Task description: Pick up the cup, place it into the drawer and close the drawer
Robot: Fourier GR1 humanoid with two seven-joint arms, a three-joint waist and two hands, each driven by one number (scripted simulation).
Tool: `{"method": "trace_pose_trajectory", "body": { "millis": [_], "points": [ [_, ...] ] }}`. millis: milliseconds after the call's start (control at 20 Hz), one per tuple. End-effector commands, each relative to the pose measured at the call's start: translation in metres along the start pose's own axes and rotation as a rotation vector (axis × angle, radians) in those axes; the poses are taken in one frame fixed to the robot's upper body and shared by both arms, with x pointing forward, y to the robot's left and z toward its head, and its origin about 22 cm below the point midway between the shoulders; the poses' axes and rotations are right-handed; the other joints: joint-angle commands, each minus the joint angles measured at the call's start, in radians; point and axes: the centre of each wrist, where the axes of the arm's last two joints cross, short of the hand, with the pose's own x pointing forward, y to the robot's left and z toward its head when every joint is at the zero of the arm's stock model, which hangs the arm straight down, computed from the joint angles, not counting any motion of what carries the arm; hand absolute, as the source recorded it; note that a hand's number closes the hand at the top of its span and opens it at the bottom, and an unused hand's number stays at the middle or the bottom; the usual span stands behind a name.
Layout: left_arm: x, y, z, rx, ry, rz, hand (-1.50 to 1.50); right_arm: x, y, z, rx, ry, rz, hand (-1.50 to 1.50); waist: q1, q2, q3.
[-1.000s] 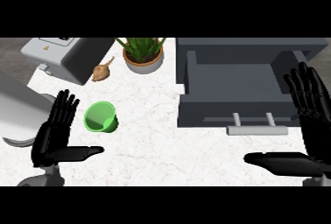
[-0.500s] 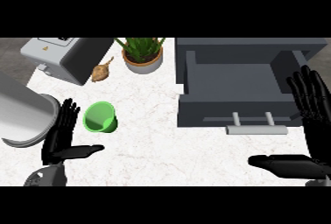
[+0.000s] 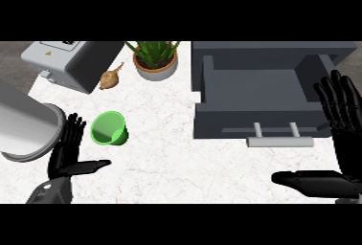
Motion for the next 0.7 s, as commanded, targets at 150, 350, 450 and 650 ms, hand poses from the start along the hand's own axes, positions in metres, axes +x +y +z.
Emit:
{"method": "trace_pose_trajectory", "body": {
  "millis": [150, 350, 450, 650],
  "points": [
    [-0.011, -0.003, -0.006, 0.012, -0.028, 0.015, -1.50, -0.015, -0.002, 0.003, 0.013, 0.021, -0.012, -1.50, -0.007, 0.004, -0.001],
    [-0.019, -0.030, -0.008, -0.002, -0.035, -0.010, -1.50, -0.012, -0.002, 0.000, 0.019, 0.000, -0.008, -1.50, -0.014, 0.006, -0.002],
    [-0.013, -0.012, -0.010, -0.013, -0.039, 0.000, -1.50, -0.007, -0.005, 0.003, 0.020, -0.002, -0.032, -1.50, -0.011, 0.004, -0.001],
    [-0.019, -0.014, -0.001, -0.015, -0.042, 0.008, -1.50, -0.007, 0.003, -0.001, 0.040, 0.014, -0.016, -1.50, -0.019, 0.008, -0.003]
  ]
}}
